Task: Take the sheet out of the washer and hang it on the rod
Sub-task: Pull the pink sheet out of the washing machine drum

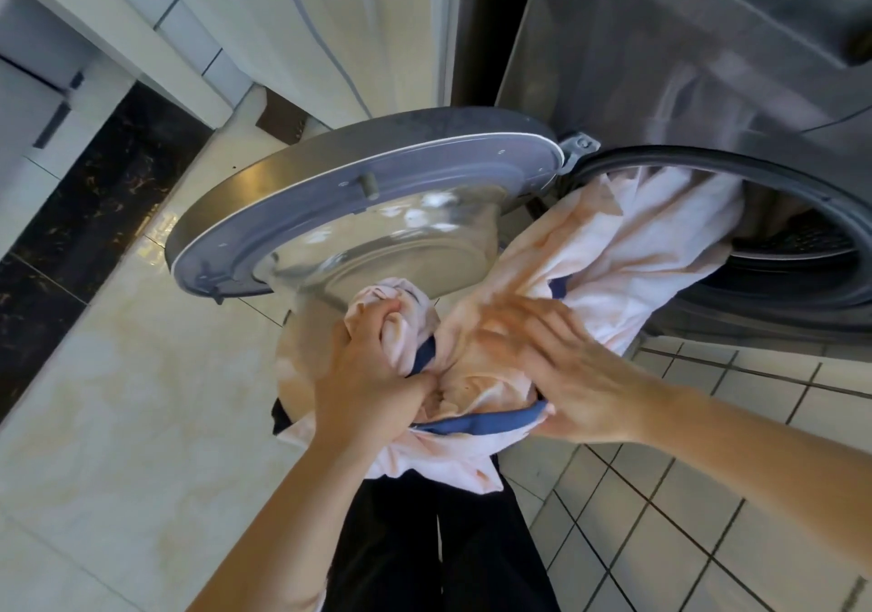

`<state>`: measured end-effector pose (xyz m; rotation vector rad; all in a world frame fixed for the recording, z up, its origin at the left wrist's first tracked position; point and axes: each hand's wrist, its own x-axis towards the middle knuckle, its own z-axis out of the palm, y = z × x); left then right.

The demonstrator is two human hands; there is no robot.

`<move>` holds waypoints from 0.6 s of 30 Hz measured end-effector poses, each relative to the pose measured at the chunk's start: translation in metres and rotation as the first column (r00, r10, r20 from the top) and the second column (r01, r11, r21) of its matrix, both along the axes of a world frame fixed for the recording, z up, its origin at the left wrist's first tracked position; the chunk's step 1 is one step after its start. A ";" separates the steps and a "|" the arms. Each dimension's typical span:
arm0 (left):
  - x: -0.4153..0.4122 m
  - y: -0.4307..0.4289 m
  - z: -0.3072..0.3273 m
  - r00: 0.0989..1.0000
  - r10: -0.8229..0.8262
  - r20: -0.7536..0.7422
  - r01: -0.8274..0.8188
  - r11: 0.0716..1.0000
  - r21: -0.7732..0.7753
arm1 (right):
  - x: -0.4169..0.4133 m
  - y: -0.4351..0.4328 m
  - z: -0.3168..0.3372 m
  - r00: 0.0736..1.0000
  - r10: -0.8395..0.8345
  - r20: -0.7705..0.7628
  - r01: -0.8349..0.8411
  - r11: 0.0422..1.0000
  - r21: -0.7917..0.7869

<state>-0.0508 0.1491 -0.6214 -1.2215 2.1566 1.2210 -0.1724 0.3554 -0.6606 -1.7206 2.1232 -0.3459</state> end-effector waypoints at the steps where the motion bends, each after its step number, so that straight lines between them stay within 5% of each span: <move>1: 0.000 -0.002 0.001 1.000 -0.007 -0.002 0.007 1.000 -0.012 | -0.011 0.004 -0.007 0.998 0.000 -0.057 0.005 0.997 0.079; 8: 0.001 0.002 0.006 0.987 -0.128 -0.094 0.121 0.989 -0.082 | -0.063 -0.004 -0.047 0.990 0.009 -0.144 0.048 0.921 0.387; 15: 0.001 0.001 0.006 0.985 -0.138 -0.101 0.125 0.984 -0.124 | -0.098 -0.017 -0.070 0.990 0.134 -0.040 -0.090 0.829 0.552; 18: 0.000 -0.002 0.006 0.991 -0.101 -0.088 0.090 0.989 -0.119 | -0.101 -0.008 -0.077 0.982 0.187 0.025 -0.155 0.721 0.675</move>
